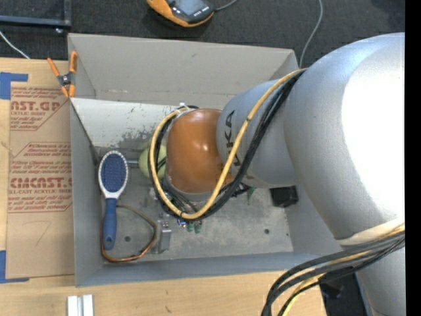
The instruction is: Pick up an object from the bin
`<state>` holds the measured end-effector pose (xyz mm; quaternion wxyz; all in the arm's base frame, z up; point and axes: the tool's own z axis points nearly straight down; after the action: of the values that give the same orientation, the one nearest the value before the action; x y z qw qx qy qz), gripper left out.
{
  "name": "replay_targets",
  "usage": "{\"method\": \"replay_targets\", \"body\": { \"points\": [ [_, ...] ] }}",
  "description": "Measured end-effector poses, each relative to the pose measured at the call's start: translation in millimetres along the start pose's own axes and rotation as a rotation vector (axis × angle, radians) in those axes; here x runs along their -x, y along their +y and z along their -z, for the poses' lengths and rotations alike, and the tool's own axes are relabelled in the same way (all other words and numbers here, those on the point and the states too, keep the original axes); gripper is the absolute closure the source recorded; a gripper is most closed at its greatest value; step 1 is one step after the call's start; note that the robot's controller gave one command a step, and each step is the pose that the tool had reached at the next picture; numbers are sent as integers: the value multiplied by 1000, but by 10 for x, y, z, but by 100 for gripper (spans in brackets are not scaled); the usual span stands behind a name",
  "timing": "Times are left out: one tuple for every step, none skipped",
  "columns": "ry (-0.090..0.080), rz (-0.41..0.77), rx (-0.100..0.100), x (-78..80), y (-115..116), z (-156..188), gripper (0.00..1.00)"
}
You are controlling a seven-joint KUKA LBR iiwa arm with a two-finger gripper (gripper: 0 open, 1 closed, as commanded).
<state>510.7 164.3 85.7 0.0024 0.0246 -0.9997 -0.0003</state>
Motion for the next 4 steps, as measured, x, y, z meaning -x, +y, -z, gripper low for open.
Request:
{"method": "replay_targets", "body": {
  "points": [
    [1,-668,-3,157,452,-67,100],
    [0,-668,-2,159,457,-65,100],
    [-2,-670,-1,10,341,500,100],
    [1,-728,-3,-1,304,761,100]
  ]
}}
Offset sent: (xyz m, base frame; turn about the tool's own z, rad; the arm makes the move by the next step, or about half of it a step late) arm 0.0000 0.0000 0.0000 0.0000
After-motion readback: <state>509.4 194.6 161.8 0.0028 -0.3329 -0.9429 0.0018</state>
